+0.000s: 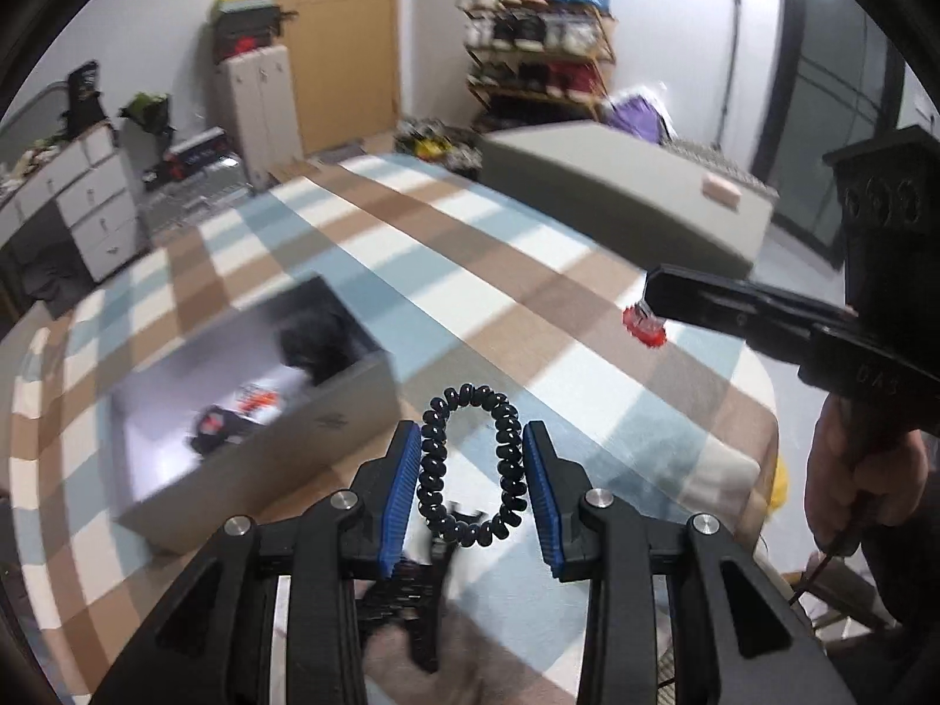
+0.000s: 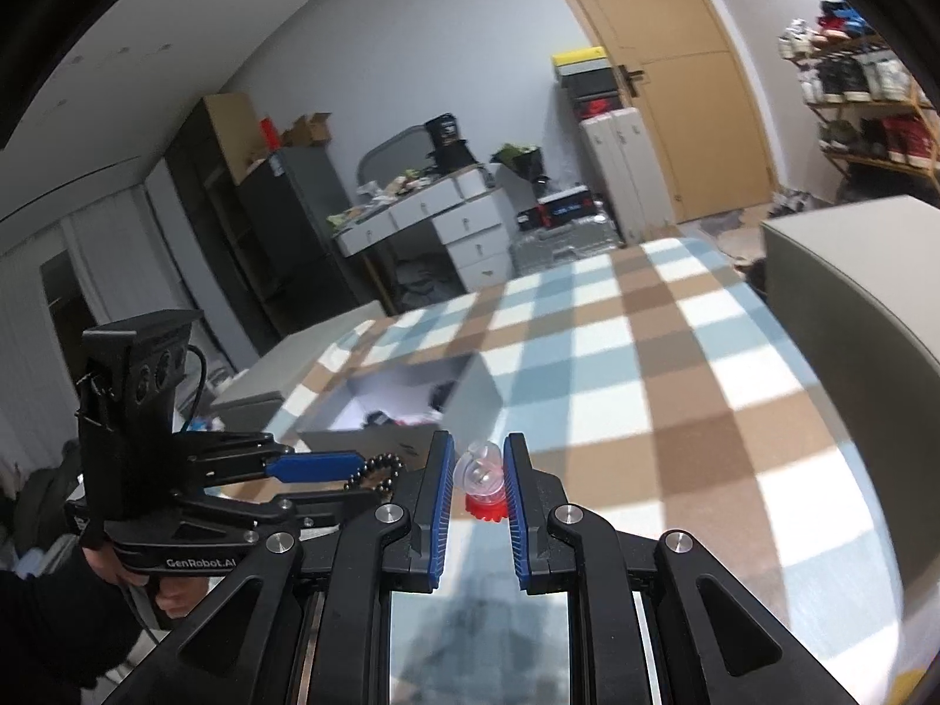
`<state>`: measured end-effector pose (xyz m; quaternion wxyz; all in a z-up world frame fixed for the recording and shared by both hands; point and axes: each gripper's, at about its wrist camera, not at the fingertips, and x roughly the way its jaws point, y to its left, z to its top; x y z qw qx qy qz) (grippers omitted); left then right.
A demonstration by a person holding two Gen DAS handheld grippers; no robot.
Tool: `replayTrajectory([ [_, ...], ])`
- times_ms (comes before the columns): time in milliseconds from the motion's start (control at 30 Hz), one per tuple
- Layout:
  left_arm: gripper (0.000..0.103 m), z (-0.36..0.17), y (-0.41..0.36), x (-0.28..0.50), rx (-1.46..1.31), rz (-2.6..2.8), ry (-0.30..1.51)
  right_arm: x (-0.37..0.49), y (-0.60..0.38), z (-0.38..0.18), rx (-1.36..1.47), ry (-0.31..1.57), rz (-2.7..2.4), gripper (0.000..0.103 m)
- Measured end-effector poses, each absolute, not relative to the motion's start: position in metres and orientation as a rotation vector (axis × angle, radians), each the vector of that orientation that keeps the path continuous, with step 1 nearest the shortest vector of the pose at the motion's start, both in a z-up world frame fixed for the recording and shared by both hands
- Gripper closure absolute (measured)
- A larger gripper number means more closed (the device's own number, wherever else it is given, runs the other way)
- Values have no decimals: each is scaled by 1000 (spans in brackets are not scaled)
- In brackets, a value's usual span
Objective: Organize jewelry
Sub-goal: 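Carry both bracelets into the grey box and open both grippers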
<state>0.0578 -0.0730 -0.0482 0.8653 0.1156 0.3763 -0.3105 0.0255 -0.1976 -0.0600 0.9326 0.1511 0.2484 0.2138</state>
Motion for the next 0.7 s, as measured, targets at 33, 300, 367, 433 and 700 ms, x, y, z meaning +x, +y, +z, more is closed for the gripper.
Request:
replayTrajectory([
  [33, 73, -44, -67, 59, 225, -638, 774, 30, -194, -57, 313, 506, 454, 86],
  [300, 73, -19, -24, 80, 118, -522, 705, 66, -150, -32, 287, 497, 570, 86],
  [367, 73, -17, -15, 86, 102, -505, 697, 77, -136, -26, 276, 500, 608, 86],
  [433, 73, -17, -6, 96, 84, -482, 692, 90, -124, -24, 269, 512, 637, 86],
  [700, 73, -29, 19, 129, 30, -439, 702, 152, -87, -40, 273, 612, 701, 87],
])
